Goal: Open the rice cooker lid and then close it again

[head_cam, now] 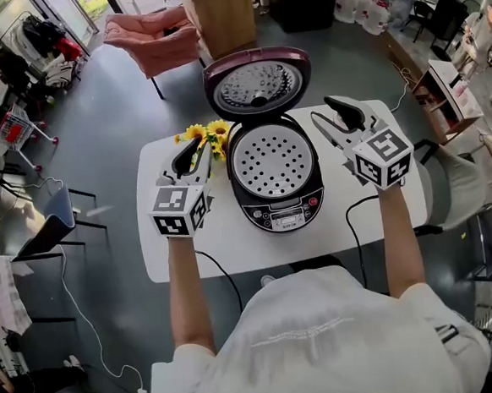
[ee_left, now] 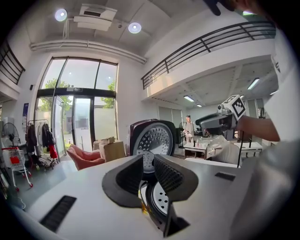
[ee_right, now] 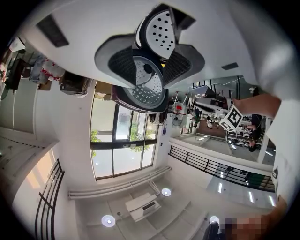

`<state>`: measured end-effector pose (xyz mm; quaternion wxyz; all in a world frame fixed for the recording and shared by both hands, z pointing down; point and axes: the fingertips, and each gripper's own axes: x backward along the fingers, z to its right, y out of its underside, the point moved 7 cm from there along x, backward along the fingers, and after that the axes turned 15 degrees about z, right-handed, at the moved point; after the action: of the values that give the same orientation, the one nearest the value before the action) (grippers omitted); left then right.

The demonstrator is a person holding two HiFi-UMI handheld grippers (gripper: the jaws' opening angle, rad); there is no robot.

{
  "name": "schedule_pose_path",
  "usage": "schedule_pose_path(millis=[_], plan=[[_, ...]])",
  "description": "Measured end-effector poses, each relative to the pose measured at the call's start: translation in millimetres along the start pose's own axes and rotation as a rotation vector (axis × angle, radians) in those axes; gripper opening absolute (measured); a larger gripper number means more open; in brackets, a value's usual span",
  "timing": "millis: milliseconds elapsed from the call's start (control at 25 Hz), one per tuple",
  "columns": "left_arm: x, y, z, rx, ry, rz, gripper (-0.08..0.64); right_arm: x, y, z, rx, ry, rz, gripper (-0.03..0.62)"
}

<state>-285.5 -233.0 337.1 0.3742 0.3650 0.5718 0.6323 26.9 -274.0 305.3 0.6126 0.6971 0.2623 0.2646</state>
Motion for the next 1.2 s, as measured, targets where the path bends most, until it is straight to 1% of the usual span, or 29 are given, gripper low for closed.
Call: schedule_pose_path(millis=[240, 520, 640, 880, 1040, 1120, 1200], plan=[[-48.6, 12.3, -14.2, 0.004, 0.032, -0.013, 0.112, -26.2, 16.5, 37.3, -0.015, 0.004, -0.025, 0.183], [-97.8, 25.2, -32.8, -0.021, 0.058, -0.039, 0.136, -58.0, 40.4, 75.3, -0.029, -0.008, -0.056, 0.184], [-112.0, 28.6, -41.9, -0.033, 0.070, -0.059, 0.167, -70.3, 47.6, 88.8, -0.036, -0.015, -0.058, 0.185], [-119.7, 28.1, -45.6, -0.020, 0.133, -0.061, 0.167, -84.5, 62.2, 105.5, -0.067, -0.052, -0.052, 0.199], [-119.2, 26.7, -49.0, -0.022, 0.171, -0.060, 0.163, -97.2, 71.3, 110.2, -0.068, -0.071, -0.064, 0.204], [-118.5, 26.5, -51.1, -0.018, 0.176, -0.053, 0.161, -102.1, 74.2, 112.5, -0.069, -0.081, -0.064, 0.217], [-118.4, 27.2, -54.1, -0.011, 0.162, -0.046, 0.163, -104.9, 75.0, 114.3, -0.071, -0.093, -0.061, 0.223]])
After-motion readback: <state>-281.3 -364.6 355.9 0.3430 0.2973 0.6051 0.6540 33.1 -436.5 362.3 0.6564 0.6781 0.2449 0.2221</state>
